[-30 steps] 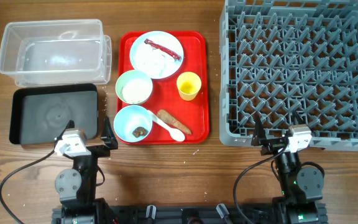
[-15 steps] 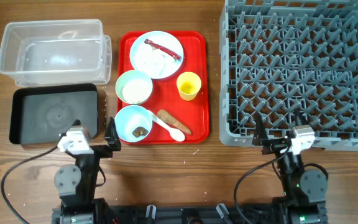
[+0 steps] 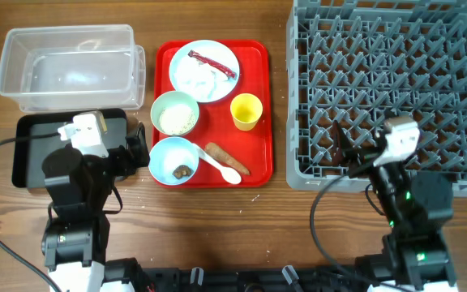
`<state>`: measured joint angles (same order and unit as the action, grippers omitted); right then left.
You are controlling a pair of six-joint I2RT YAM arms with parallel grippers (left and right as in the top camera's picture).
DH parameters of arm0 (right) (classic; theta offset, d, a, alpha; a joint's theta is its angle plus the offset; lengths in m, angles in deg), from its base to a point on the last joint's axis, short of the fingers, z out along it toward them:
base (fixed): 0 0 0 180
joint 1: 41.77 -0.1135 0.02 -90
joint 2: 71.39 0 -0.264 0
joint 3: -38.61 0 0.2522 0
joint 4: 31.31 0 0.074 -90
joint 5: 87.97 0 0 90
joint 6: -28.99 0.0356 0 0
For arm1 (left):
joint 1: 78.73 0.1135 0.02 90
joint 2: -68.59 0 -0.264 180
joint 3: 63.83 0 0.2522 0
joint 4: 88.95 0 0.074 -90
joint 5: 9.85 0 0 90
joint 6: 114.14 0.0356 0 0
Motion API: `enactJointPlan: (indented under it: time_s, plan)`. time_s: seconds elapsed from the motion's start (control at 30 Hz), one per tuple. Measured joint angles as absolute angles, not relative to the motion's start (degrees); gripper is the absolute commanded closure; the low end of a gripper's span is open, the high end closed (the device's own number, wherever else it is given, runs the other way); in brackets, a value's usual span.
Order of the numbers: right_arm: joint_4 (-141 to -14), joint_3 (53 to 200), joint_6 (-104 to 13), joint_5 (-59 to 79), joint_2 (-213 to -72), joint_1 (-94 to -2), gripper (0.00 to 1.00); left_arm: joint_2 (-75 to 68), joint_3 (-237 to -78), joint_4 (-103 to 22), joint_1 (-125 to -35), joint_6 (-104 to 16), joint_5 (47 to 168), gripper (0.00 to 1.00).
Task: Sort waste into correct bins and load items into the dishwasher rack
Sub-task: 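Reach the left gripper to the yellow cup and grasp it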
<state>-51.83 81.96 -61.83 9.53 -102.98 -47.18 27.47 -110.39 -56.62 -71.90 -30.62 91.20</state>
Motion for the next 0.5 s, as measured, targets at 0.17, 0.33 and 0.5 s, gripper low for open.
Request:
enactJointPlan:
  time_s: [0.17, 0.33, 0.5]
  plan:
    - [-64.58, 96.16, -63.84, 11.35, -112.97, -47.18, 0.0, 21.06, -121.62, -44.36, -72.03, -30.62, 91.59, 0.0]
    - [-66.67, 100.01, -64.8, 19.28, -115.59, -47.18, 0.0, 3.47, -140.74, -31.86, -77.1, -30.62, 91.7, 0.0]
    - [-67.81, 100.01, -64.71, 24.75, -115.7, -47.18, 0.0, -12.1, -142.47, -37.08, -81.93, -30.67, 94.83, 0.01]
